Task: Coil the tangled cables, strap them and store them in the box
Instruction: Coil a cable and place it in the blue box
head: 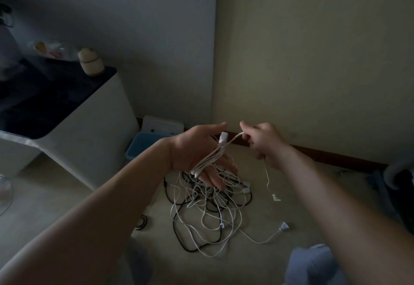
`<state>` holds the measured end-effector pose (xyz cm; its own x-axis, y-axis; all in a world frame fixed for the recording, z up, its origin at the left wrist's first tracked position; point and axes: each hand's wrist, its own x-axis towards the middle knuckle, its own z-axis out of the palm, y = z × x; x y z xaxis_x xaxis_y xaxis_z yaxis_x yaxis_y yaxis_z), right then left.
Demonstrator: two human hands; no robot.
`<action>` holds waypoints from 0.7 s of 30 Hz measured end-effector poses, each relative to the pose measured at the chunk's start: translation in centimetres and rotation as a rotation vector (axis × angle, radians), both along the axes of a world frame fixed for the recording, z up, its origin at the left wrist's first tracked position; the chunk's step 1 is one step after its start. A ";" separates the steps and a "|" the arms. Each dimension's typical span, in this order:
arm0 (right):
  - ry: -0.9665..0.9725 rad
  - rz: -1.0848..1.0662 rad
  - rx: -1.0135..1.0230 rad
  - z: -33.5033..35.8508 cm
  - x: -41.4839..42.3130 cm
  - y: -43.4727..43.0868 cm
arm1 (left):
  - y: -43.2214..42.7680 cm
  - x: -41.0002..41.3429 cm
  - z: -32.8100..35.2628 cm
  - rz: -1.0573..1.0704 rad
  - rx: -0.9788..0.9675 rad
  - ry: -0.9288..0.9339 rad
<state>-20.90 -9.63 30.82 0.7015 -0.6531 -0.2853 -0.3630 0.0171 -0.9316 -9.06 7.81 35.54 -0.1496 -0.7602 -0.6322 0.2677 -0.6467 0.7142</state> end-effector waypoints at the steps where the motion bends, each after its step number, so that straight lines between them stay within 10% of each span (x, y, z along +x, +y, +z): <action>1: -0.030 0.016 0.106 0.6 0.1 0.3 | -0.2 -0.3 -0.3 0.061 0.008 -0.102; 7: -0.168 0.240 0.449 2.6 0.1 4.6 | -1.5 0.0 -0.6 0.606 -0.218 -0.151; 12: -0.075 0.449 0.475 0.9 -0.1 8.5 | -1.3 1.8 -0.2 1.086 -0.442 0.197; 21: 0.142 0.474 -0.281 -3.2 -0.6 4.7 | 1.9 2.5 1.7 0.669 -0.460 0.401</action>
<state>-21.46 -4.90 27.64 0.9039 -0.3403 -0.2590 -0.3925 -0.4197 -0.8184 -6.55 9.66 37.26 0.2705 -0.9323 -0.2403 0.7693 0.0593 0.6361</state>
